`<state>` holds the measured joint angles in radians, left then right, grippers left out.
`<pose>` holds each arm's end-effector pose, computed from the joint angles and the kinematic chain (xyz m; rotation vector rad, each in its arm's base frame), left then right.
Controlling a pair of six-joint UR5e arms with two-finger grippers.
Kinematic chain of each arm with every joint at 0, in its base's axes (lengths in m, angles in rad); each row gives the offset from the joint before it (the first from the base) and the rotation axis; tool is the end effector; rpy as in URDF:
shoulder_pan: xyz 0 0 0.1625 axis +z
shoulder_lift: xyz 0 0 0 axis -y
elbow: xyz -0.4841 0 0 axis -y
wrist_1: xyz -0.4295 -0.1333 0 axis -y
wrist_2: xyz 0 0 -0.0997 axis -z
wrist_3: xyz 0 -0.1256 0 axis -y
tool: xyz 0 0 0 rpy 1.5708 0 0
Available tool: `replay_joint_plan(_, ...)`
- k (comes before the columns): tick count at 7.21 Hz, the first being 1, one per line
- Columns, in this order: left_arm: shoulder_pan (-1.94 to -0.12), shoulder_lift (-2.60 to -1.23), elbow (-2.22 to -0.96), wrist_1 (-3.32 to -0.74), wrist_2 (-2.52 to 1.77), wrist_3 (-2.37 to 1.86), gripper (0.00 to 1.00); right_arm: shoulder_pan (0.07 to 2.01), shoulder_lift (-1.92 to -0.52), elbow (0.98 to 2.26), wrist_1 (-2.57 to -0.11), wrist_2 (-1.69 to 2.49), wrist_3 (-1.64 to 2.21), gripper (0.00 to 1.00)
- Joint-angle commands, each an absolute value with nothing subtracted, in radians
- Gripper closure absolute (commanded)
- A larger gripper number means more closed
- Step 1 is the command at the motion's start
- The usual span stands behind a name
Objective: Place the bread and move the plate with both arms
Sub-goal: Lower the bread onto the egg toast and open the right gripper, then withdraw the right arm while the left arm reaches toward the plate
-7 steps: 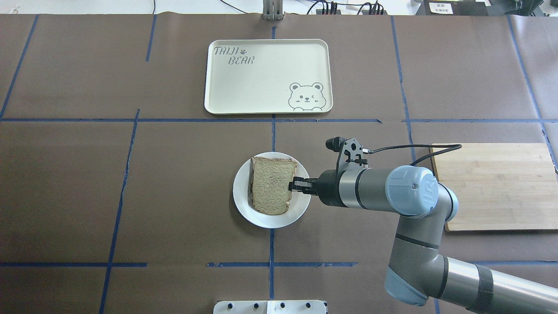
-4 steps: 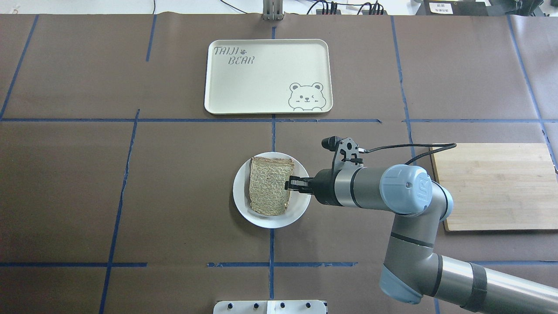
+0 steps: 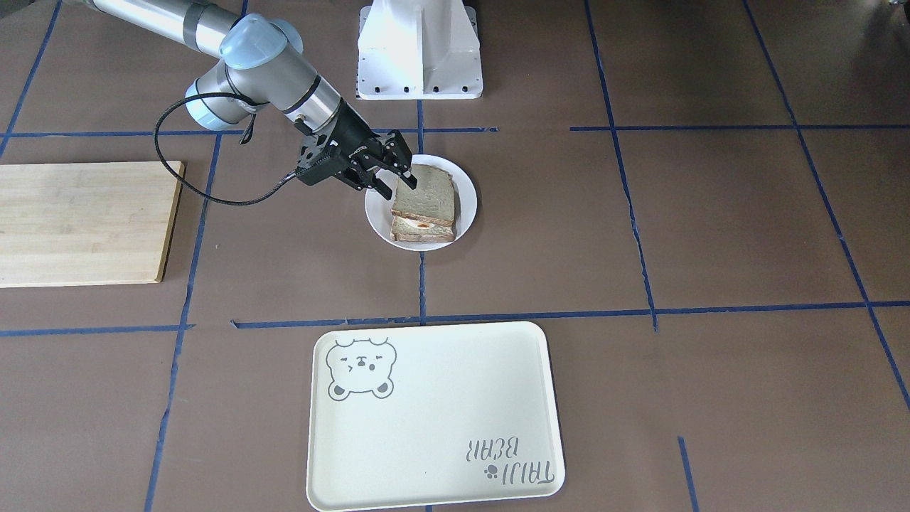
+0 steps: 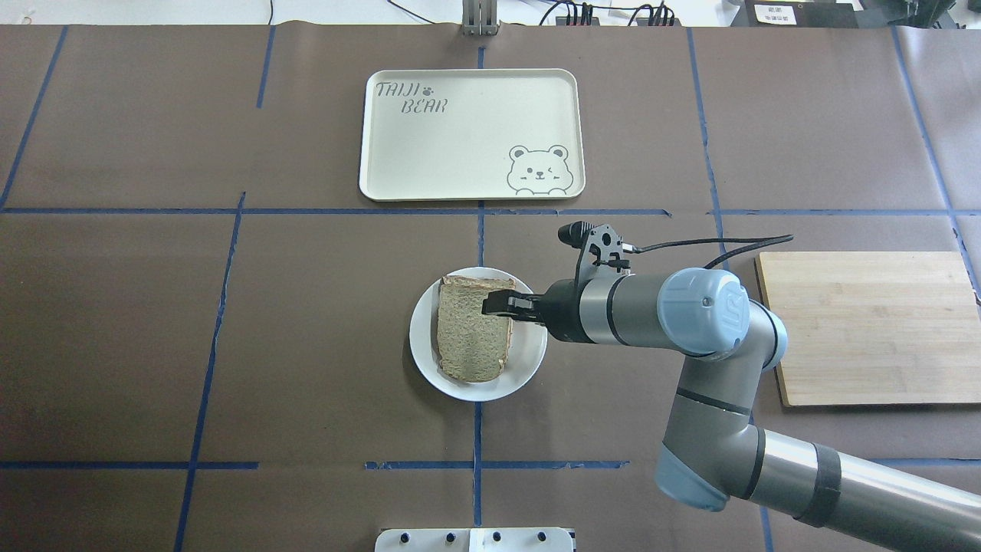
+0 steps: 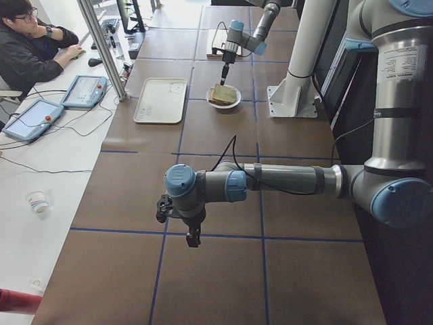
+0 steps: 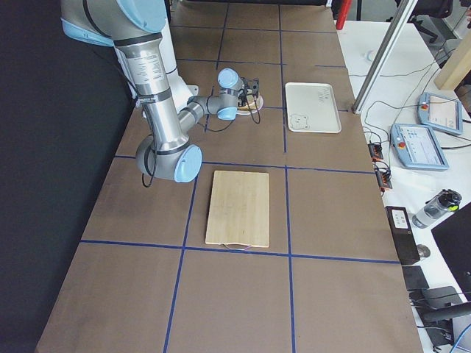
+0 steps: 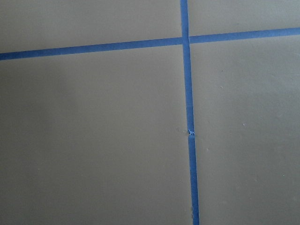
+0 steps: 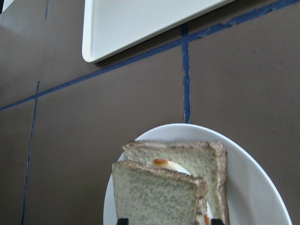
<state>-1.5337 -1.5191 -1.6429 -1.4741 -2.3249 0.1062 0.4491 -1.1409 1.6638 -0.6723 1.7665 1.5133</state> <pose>-0.0289 -0.4982 0.7361 -0.0466 0.7561 0.1076 -0.5928 -0.4066 0.3078 0.1987 -1.4129 0.1839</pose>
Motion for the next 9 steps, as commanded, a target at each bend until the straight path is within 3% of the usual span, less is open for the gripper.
replay_joint_plan(1, -1.529, -1.532, -1.66, -1.476, -2.326, 0.104, 0.0, 0.561, -1.152, 1.705, -0.707, 1.912, 1.514, 0.0)
replay_joint_plan(4, -1.514, -1.539, -1.661, -1.679, -2.531, 0.027, 0.0, 0.74, -1.161, 1.837, -1.042, 2.045, 1.5, 0.0)
replay_joint_plan(6, -1.4, -1.54, -1.66, -1.985, -2.602, -0.354, 0.0, 0.816, -1.175, 1.85, -1.176, 2.011, 1.345, 0.0)
replay_joint_plan(9, -1.22, -1.69, -1.661, -2.259, -2.573, -0.966, 0.0, 0.912, -1.233, 1.858, -1.427, 2.005, 0.9, 0.0)
